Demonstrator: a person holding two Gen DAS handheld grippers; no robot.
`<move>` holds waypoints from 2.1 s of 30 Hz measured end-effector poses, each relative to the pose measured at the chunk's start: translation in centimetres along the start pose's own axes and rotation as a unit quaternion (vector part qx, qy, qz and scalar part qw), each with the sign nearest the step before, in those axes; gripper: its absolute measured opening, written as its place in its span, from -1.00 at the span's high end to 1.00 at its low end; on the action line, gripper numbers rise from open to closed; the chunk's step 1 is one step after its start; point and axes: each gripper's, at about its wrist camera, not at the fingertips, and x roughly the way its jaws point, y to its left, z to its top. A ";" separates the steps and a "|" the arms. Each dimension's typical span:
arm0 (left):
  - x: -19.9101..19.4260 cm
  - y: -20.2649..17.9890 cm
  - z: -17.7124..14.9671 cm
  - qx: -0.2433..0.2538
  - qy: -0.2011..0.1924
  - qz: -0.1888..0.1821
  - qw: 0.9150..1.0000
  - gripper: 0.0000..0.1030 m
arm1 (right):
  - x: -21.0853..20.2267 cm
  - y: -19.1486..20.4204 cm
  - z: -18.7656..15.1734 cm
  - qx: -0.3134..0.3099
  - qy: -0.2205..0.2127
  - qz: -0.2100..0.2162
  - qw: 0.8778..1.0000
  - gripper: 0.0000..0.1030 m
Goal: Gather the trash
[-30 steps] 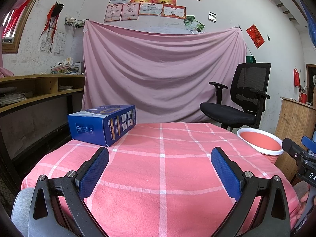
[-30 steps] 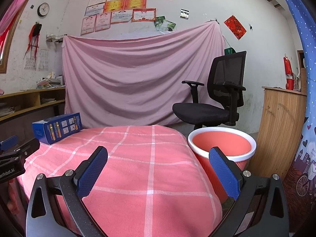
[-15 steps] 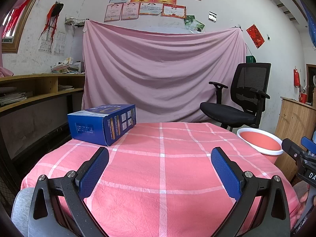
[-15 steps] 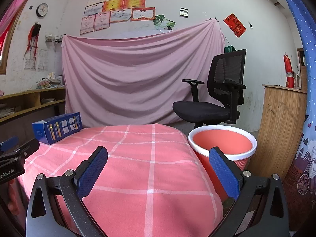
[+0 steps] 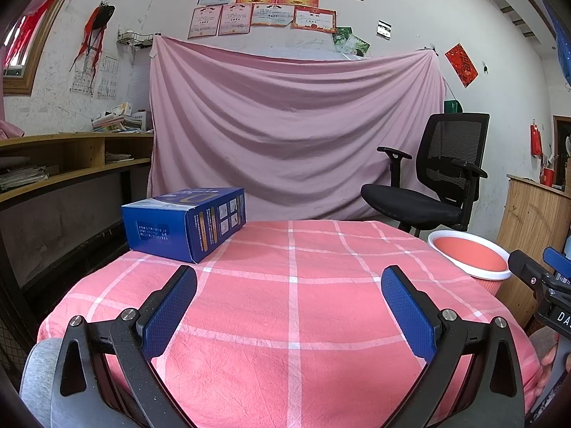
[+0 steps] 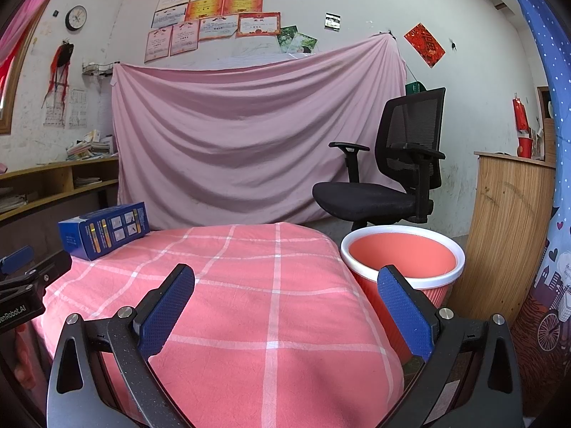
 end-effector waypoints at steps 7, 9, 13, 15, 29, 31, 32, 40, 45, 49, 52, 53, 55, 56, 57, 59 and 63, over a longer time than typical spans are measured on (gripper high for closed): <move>0.0 0.0 0.0 0.000 0.000 0.000 1.000 -0.97 | 0.0 0.0 0.0 0.000 0.000 0.000 1.000 -1.00; 0.0 0.0 0.0 0.000 0.001 0.000 1.000 -0.97 | 0.0 0.0 0.1 0.000 0.000 0.000 1.000 -1.00; 0.0 0.0 0.0 0.000 0.001 0.000 1.000 -0.97 | 0.0 0.1 -0.1 0.001 0.000 0.000 1.000 -1.00; 0.0 0.0 0.0 0.000 0.000 0.000 1.000 -0.97 | 0.0 0.0 -0.1 0.001 0.001 0.000 1.000 -1.00; 0.0 0.0 0.0 0.000 0.001 0.000 1.000 -0.97 | 0.0 0.0 0.0 0.002 0.001 0.000 1.000 -1.00; 0.0 0.0 0.0 0.001 0.001 0.000 1.000 -0.97 | 0.0 0.0 0.0 0.002 0.001 0.000 1.000 -1.00; 0.0 0.0 0.0 0.001 0.001 0.000 1.000 -0.97 | 0.0 0.0 0.0 0.002 0.001 0.000 1.000 -1.00; 0.0 -0.1 0.0 0.001 0.001 0.000 1.000 -0.97 | 0.0 0.0 0.0 0.002 0.001 0.000 1.000 -1.00; -0.1 0.0 0.0 0.001 0.001 0.000 1.000 -0.97 | -0.1 0.1 -0.1 0.003 0.002 0.001 1.000 -1.00; 0.0 -0.1 0.0 0.001 0.001 0.000 1.000 -0.97 | -0.1 0.1 -0.1 0.003 0.002 0.001 1.000 -1.00; 0.0 0.0 0.0 0.001 0.002 -0.001 1.000 -0.97 | 0.0 0.1 -0.1 0.004 0.003 0.001 1.000 -1.00; 0.0 0.0 0.1 0.000 0.003 -0.002 1.000 -0.97 | 0.0 0.2 -0.2 0.004 0.003 0.001 1.000 -1.00; 0.0 0.2 0.0 0.000 0.004 -0.002 1.000 -0.97 | -0.1 0.2 -0.2 0.005 0.004 0.000 1.000 -1.00; 0.0 0.2 0.0 0.001 0.004 0.000 1.000 -0.97 | -0.1 0.3 -0.3 0.006 0.004 0.001 1.000 -1.00; 0.0 0.1 0.0 0.003 0.004 0.004 1.000 -0.97 | -0.2 0.4 -0.4 0.006 0.004 0.001 1.000 -1.00; 0.2 0.2 -0.1 0.007 0.008 0.005 1.000 -0.97 | -0.1 0.4 -0.3 0.007 0.005 0.002 1.000 -1.00; 0.4 0.4 -0.5 0.012 0.012 0.013 1.000 -0.97 | -0.1 0.4 -0.3 0.007 0.010 0.004 1.000 -1.00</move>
